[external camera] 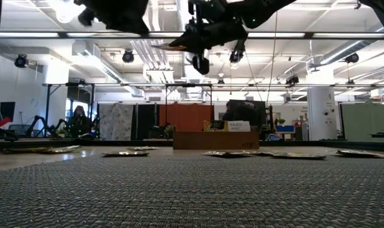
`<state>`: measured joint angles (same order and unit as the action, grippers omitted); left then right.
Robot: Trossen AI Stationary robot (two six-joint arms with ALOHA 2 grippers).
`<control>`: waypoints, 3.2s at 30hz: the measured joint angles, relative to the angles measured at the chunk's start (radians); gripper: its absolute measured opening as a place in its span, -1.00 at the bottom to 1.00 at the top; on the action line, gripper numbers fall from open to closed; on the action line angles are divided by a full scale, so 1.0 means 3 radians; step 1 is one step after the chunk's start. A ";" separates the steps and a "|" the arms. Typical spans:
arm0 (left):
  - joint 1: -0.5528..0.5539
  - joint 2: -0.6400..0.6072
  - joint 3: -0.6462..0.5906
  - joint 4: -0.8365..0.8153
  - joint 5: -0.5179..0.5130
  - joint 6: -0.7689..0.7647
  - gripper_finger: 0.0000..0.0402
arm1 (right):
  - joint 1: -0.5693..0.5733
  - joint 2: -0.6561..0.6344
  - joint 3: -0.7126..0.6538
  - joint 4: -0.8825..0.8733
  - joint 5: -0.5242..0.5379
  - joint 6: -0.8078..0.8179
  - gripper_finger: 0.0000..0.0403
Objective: Pick & Place Tea
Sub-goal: Put the orange tea bag into the middle section of the wooden organizer
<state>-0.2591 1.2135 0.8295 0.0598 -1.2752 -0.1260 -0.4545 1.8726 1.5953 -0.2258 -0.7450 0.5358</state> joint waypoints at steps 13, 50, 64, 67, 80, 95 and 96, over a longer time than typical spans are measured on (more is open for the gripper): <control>0.1115 -0.0709 -0.0151 -0.0210 0.2406 -0.1907 -0.55 | 0.0082 -0.0507 -0.0067 0.0126 0.1107 -0.0335 -0.95; 0.2140 -0.0098 0.0120 0.1094 0.5173 -0.1621 -0.56 | 0.0699 -0.1285 -0.1853 0.2465 0.2310 0.0272 -0.95; 0.2140 -0.0064 0.0178 0.1074 0.5180 -0.1493 -0.99 | 0.0708 -0.1288 -0.1904 0.2435 0.2336 0.0261 -0.87; 0.2139 -0.0064 0.0177 0.1042 0.5181 -0.1410 -0.99 | 0.0708 -0.1288 -0.1904 0.2405 0.2311 0.0125 -0.86; 0.2090 -0.0025 0.0160 0.0294 0.5192 -0.0780 -1.00 | 0.0584 -0.1321 -0.1129 0.0122 0.2287 -0.1163 -0.42; 0.1924 0.0581 0.0421 0.0343 0.4906 -0.0182 -1.00 | 0.0442 -0.0623 0.0391 -0.2159 0.1932 -0.2278 -0.41; 0.1916 0.0622 0.0460 0.0345 0.4906 -0.0141 -1.00 | 0.0440 -0.0570 0.0458 -0.2227 0.1932 -0.2307 -0.41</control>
<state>0.3156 1.3999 0.9674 0.1632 0.1967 -0.1684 -0.3225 1.7016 1.7327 -0.8940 -0.1653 -0.1563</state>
